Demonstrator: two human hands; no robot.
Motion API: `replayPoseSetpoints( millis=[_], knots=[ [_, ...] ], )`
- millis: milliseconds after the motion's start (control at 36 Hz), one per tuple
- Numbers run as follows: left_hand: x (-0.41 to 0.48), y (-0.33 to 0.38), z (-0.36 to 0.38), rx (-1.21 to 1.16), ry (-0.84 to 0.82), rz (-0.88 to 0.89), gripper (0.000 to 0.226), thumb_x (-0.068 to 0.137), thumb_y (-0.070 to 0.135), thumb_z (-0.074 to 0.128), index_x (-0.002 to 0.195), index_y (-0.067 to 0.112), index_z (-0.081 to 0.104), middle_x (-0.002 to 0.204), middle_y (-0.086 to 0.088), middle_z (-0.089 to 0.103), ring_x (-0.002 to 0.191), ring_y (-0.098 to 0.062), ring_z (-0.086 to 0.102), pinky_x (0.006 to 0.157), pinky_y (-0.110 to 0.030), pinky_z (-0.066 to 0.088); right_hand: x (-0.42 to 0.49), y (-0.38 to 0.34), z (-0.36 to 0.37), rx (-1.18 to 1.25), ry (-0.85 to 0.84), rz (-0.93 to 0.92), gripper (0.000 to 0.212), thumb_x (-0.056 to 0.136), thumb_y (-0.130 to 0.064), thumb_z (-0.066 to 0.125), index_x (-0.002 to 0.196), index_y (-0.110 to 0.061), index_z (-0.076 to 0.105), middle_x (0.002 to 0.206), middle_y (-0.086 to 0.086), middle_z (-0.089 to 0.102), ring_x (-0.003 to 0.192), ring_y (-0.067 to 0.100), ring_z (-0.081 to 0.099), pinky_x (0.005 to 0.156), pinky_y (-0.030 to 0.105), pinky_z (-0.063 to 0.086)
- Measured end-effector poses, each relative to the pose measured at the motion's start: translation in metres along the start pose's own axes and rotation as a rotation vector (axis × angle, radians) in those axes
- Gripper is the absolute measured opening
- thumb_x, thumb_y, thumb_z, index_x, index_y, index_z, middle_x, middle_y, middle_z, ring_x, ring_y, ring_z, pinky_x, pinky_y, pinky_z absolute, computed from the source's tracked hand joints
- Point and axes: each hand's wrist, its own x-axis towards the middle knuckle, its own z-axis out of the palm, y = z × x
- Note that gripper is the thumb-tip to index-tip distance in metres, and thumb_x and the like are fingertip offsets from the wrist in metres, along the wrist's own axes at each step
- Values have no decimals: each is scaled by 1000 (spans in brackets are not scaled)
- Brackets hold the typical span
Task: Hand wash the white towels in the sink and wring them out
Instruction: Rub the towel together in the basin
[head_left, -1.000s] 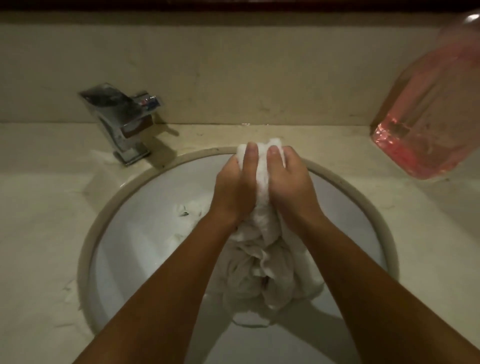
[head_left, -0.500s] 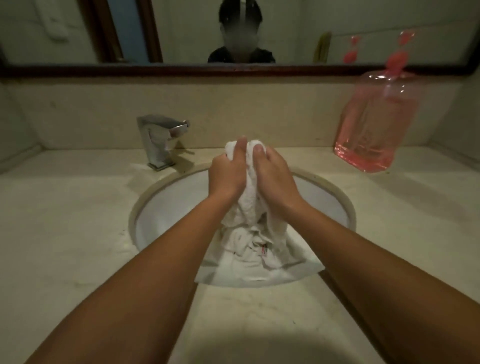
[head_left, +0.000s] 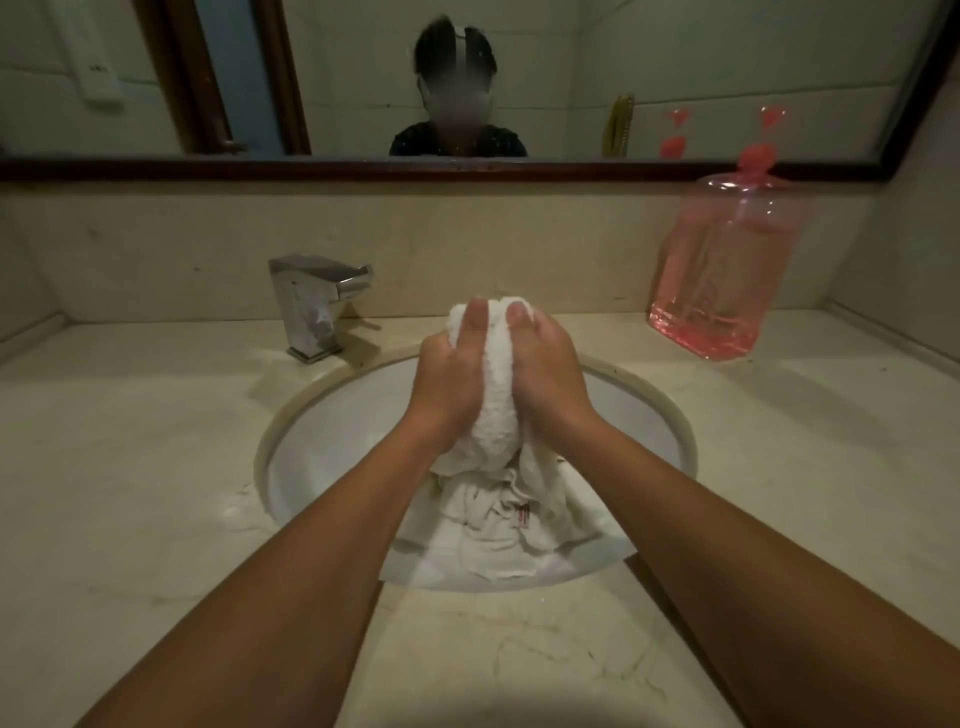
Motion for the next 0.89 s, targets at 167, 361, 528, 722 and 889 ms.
replayPoseSetpoints(
  millis=[167,361,528,722,889],
  knots=[
    [13,-10,1,-25,59,-12,54,106,58,48,76,18,70,67,8,71,59,-2,68,56,-19,52,0,8,-3,-9,-73,33,37,116,-37,40,111,-18,71,108,2,77,99,16,74,89,38,60],
    [31,-14,-20,-556,-29,-315,104,71,94,62,131,9,68,124,-24,74,113,-42,73,101,-63,56,2,12,-23,105,-361,162,41,97,-50,73,131,-28,65,119,-5,78,105,14,77,96,42,63],
    [14,6,-33,-789,-240,-236,89,85,78,52,132,5,69,136,-25,68,125,-43,66,105,-60,54,6,1,-40,146,-380,257,38,85,-28,88,117,-11,76,99,3,83,90,21,81,74,36,66],
    [5,-8,-21,-326,-156,-23,110,46,99,73,121,19,72,118,-5,79,115,-26,74,97,-45,61,16,-15,-33,719,-145,273,42,94,-21,79,129,0,68,118,19,79,109,36,77,99,54,60],
    [-1,-2,-13,-238,-137,-83,55,83,64,79,117,21,72,105,0,82,101,-21,79,81,-34,64,18,-3,-25,484,-112,235,40,95,-36,80,125,-11,73,109,8,82,102,26,80,95,49,63]
  ],
)
